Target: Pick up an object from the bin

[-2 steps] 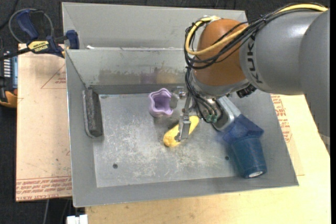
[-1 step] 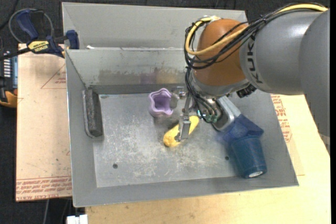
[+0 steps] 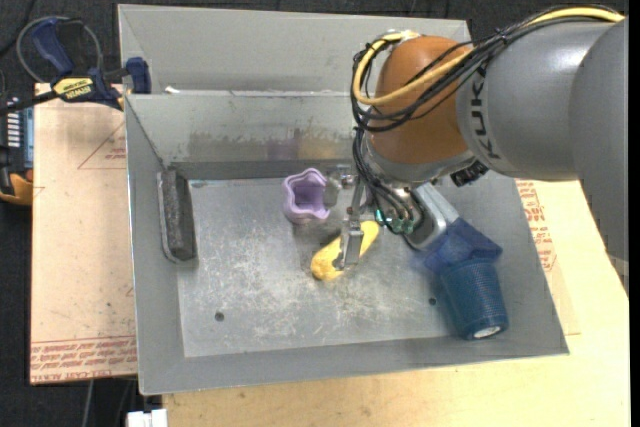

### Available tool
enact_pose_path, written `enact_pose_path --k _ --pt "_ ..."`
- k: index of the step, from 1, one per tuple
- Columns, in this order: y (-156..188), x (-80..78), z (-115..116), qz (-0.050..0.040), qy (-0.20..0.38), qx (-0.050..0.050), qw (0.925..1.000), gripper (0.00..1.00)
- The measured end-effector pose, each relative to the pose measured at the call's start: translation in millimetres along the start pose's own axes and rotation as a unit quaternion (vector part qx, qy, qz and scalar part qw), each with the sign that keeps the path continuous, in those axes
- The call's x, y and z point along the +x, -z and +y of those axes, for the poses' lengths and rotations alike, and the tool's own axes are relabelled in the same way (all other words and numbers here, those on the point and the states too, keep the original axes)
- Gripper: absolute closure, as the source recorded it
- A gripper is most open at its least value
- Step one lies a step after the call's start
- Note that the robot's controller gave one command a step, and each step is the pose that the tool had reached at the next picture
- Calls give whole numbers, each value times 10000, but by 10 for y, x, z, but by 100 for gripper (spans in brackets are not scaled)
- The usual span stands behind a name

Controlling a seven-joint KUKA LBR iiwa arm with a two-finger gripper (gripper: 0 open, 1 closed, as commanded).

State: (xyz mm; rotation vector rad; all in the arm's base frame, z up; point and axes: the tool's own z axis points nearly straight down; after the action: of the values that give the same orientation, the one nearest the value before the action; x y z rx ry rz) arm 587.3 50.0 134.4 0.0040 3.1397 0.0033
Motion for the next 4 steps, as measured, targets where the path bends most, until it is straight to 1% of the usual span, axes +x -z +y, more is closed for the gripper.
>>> enact_pose_path --k 4 --pt "0 0 0 0 0 0 10000 0"
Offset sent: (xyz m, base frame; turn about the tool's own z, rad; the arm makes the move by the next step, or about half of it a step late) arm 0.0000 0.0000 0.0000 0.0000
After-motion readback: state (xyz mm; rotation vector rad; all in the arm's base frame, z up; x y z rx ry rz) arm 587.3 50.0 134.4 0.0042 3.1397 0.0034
